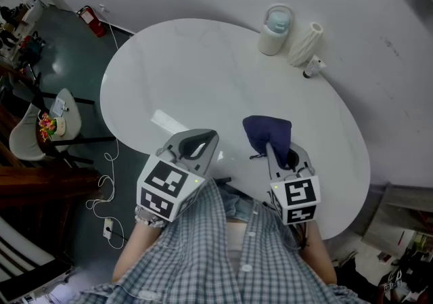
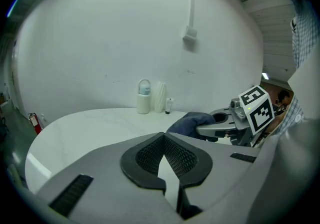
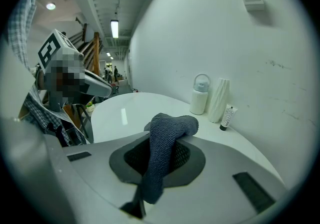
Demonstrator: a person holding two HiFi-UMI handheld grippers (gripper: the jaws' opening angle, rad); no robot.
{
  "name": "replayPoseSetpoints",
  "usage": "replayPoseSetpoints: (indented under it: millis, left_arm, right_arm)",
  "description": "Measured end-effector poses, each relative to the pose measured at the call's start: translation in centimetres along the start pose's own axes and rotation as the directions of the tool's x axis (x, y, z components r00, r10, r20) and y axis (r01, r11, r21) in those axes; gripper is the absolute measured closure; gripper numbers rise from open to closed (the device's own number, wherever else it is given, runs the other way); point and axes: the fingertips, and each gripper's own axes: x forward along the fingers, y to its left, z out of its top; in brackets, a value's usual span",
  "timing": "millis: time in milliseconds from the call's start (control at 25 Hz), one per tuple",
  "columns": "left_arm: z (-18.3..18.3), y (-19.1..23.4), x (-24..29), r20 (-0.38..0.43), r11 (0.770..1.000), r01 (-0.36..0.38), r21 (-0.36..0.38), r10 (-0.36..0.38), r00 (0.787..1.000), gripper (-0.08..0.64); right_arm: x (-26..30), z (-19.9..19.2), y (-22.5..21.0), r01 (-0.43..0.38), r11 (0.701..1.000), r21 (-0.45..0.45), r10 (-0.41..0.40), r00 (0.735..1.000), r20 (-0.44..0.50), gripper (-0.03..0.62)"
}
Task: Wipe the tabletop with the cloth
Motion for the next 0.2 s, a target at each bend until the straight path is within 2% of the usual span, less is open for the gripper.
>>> replayPoseSetpoints:
  millis: [200]
  left_arm:
    - [0.03,0.00,0.00,0.001,1.000,0.000,0.002,0.000,1.000,0.557]
  right_arm:
    - [0.04,-0.16,0.13,-0.002,1.000,0.003,0.002,1.000,-0.002,0.561]
